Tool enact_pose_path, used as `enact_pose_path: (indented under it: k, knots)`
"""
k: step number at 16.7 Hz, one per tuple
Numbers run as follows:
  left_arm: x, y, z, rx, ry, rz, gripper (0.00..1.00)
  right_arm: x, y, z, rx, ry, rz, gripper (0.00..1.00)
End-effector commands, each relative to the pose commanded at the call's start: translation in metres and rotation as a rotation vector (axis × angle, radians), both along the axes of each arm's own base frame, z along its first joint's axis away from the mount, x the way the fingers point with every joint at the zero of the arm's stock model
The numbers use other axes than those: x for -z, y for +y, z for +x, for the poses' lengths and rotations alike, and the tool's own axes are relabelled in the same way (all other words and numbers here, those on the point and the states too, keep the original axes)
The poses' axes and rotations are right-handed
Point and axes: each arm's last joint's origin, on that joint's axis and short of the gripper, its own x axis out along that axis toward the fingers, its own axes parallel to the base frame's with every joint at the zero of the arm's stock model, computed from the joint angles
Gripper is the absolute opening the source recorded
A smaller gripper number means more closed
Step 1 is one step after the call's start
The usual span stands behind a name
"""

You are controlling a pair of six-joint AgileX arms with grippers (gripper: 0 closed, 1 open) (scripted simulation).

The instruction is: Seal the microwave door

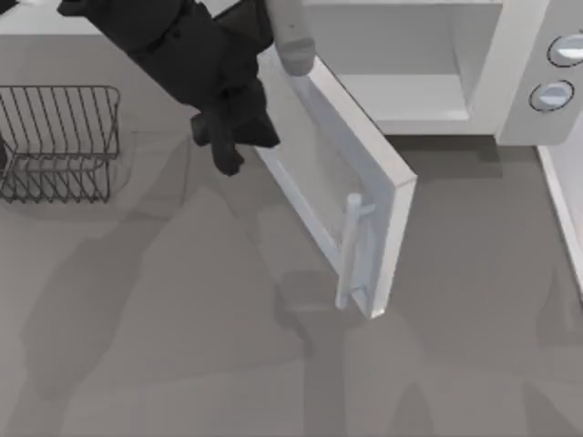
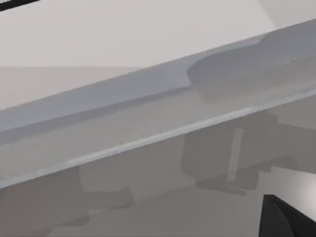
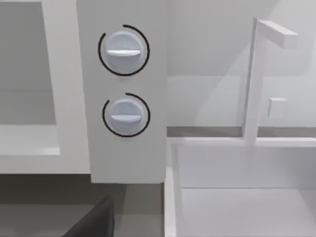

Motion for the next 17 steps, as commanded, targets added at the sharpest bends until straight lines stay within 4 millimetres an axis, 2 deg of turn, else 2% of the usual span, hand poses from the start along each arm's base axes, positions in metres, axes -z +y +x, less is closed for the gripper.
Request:
enact_pose_path:
  k: [4, 9, 14, 17]
  knots:
    - [0.002, -0.015, 0.0, -0.001, 0.007, 0.003, 0.0, 0.0, 0.0, 0.0, 0.0, 0.0, 0.0, 1.0]
    - [0.0, -0.015, 0.0, -0.004, 0.003, 0.0, 0.0, 0.0, 0.0, 0.0, 0.0, 0.0, 0.0, 1.0]
    - [0.001, -0.034, -0.001, -0.004, 0.006, 0.002, 0.0, 0.0, 0.0, 0.0, 0.0, 0.0, 0.0, 1.0]
    - [0.0, -0.034, -0.001, -0.004, 0.004, 0.001, 0.0, 0.0, 0.0, 0.0, 0.0, 0.0, 0.0, 1.0]
